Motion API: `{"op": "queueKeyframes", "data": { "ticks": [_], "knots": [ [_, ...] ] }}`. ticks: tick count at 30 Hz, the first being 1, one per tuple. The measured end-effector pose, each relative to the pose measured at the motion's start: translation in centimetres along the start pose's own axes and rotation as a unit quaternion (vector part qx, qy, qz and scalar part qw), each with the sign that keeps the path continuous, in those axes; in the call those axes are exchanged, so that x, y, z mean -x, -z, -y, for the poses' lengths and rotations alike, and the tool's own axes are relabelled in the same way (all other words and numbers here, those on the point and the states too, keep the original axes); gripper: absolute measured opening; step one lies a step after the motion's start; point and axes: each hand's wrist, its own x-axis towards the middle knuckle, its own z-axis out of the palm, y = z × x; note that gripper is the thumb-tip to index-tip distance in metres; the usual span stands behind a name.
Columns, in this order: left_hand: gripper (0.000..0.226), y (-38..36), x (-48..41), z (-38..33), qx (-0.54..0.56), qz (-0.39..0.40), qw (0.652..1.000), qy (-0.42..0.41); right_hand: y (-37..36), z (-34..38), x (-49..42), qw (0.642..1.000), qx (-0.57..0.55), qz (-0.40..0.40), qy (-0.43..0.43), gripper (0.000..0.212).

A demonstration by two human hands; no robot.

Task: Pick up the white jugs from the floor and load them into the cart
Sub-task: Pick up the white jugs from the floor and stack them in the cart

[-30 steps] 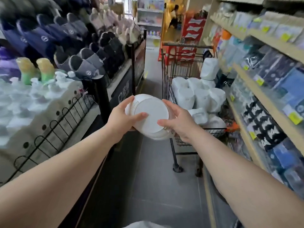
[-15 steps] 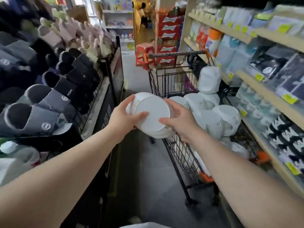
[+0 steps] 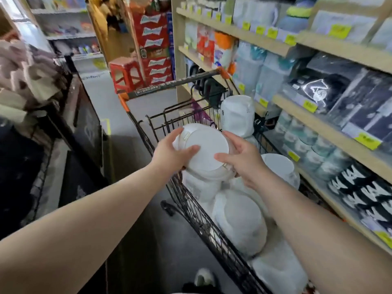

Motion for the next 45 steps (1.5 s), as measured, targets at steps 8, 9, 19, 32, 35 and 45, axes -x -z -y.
{"op": "queueKeyframes", "data": {
  "ticks": [8,9,19,32,35,45],
  "knots": [
    [0.071,-2.9,-13.7,-1.4,-0.024,0.058,0.998,0.02,1.6,0.4,-11.7,0.999,0.033,-0.016,-0.029,0.072],
    [0.07,-3.4,-15.1,-1.3,-0.016,0.067,0.997,0.034,1.8,0.1,-12.8,0.998,0.037,-0.024,-0.037,0.07],
    [0.059,-7.9,-27.4,0.1,-0.074,0.213,0.973,0.059,1.8,-1.9,-17.4,0.97,0.055,-0.209,-0.116,0.052],
    [0.066,-7.1,-30.3,-0.3,-0.352,0.251,0.874,-0.222,-1.9,-0.2,-15.0,0.921,0.138,-0.331,-0.152,0.059],
    [0.064,-7.7,-27.3,-1.9,-0.346,0.27,0.829,-0.347,-0.9,0.8,-10.9,0.901,0.113,-0.389,-0.158,0.057],
    [0.051,-17.7,-4.2,-7.4,-0.182,0.474,0.773,-0.38,5.3,5.6,13.4,0.792,0.122,-0.587,-0.114,0.041]
  ]
}}
